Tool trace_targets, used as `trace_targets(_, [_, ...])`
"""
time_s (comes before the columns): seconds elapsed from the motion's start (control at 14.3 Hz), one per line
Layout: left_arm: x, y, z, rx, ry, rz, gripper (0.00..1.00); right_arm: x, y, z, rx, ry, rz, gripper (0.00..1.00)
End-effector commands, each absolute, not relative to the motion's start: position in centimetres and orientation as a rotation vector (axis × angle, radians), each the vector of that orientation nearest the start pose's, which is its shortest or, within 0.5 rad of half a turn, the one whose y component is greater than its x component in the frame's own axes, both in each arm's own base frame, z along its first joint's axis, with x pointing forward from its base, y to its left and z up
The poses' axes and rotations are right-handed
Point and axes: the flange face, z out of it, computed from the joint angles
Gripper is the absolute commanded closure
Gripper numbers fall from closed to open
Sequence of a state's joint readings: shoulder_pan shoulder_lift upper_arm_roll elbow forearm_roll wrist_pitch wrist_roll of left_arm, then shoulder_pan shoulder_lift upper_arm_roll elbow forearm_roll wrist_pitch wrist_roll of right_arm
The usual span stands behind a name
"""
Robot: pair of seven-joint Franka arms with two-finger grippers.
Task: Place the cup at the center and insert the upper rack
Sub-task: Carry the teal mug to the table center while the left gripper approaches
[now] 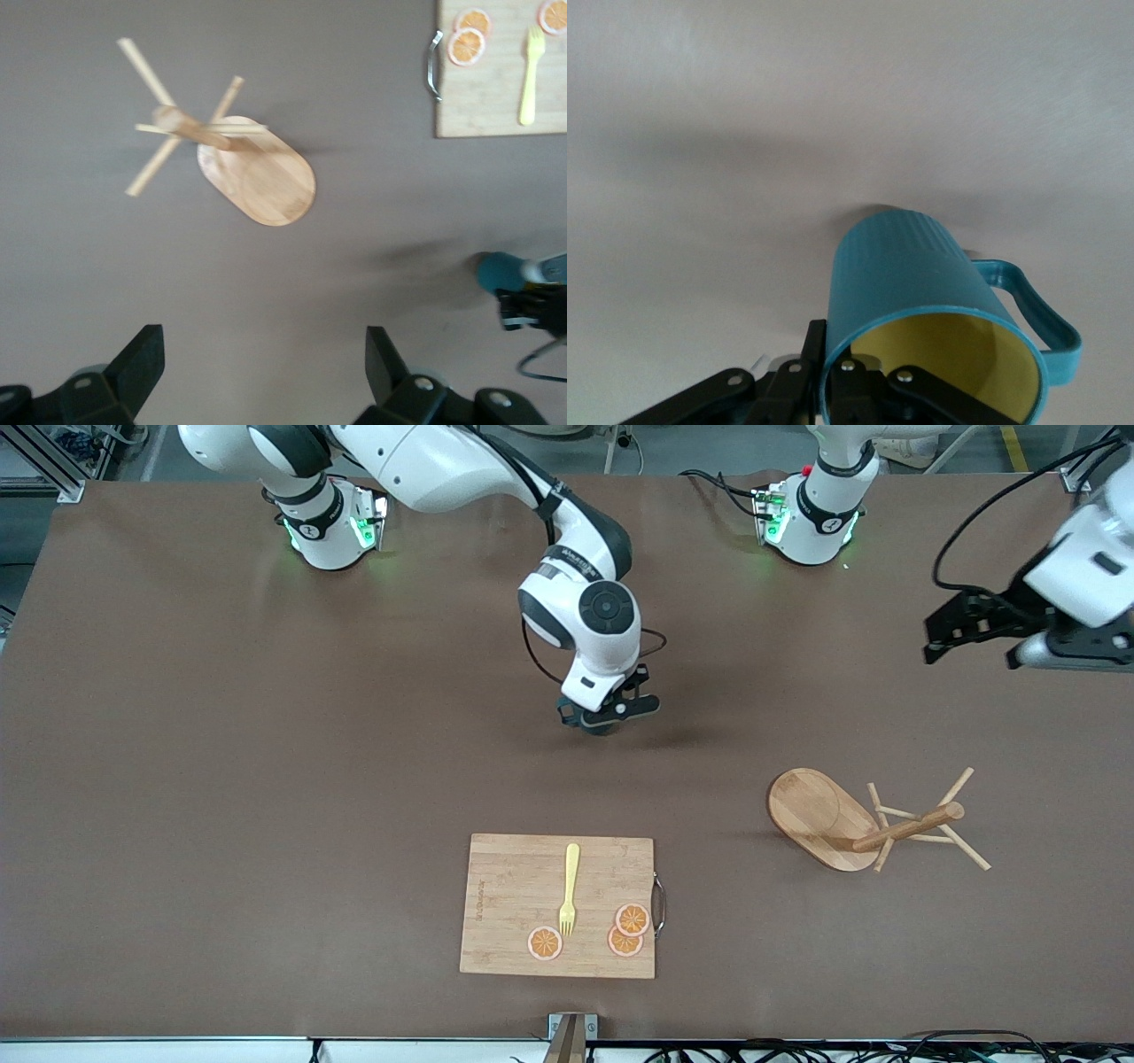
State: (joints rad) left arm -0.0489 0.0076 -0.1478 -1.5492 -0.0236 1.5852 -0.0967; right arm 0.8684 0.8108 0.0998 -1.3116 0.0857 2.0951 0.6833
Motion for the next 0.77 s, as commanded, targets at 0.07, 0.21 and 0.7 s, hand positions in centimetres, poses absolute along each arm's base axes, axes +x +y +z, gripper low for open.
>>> trace_targets(0.07, [54.9, -17.1, 60.4, -3.179, 0.162, 0.046, 0.00, 43.0, 61.6, 23.5, -3.035, -0.329, 0.192, 0.96])
trace_targets(0.21, [54.9, -19.3, 59.3, -3.183, 0.148, 0.074, 0.00, 43.3, 62.1, 23.8, -3.015, -0.320, 0.154, 0.01])
trace_targets(0.7, [55.8, -23.7, 55.7, -3.203, 0.113, 0.108, 0.00, 44.1, 60.8, 34.4, -3.009, -0.312, 0.121, 0.00])
